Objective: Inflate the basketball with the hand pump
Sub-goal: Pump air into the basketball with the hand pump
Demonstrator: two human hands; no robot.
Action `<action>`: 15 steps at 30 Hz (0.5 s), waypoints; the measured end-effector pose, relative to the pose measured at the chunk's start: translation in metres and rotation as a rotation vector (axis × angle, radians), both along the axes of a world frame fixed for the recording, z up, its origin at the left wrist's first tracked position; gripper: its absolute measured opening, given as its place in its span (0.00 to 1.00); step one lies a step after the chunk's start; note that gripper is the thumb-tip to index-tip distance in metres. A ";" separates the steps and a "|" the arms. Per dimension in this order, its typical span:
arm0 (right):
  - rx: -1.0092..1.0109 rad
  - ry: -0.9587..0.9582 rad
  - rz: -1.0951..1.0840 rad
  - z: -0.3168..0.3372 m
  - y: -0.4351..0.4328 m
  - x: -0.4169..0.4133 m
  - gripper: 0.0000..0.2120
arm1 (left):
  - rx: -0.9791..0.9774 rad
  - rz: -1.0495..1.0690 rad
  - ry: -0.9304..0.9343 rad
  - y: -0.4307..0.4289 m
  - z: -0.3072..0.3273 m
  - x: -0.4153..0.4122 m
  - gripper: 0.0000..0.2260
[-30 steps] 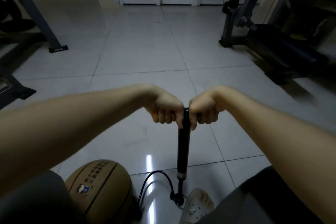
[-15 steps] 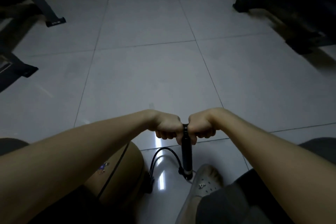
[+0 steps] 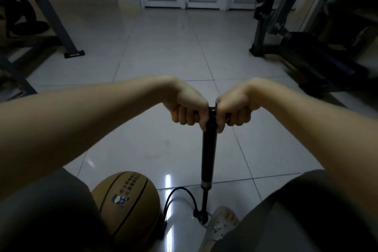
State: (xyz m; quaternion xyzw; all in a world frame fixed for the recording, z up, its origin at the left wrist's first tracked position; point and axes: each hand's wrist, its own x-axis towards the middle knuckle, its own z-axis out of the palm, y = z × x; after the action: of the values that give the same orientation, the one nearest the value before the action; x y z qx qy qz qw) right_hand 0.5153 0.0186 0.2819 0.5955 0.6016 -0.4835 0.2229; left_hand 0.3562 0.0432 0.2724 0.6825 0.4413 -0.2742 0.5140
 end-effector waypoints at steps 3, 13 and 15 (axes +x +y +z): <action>0.008 -0.044 0.009 -0.025 -0.002 -0.005 0.21 | -0.013 0.000 0.016 -0.001 -0.027 -0.002 0.20; -0.074 -0.026 -0.009 -0.151 -0.007 -0.008 0.08 | -0.011 0.011 -0.056 -0.007 -0.154 -0.002 0.10; -0.095 -0.022 -0.011 -0.166 -0.012 -0.006 0.07 | -0.046 0.008 -0.058 -0.012 -0.170 0.000 0.10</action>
State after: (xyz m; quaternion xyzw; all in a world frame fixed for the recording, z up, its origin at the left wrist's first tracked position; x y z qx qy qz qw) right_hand 0.5092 0.0070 0.1162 0.5930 0.5722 -0.5060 0.2548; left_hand 0.3567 0.0316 0.1027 0.6764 0.4228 -0.2623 0.5431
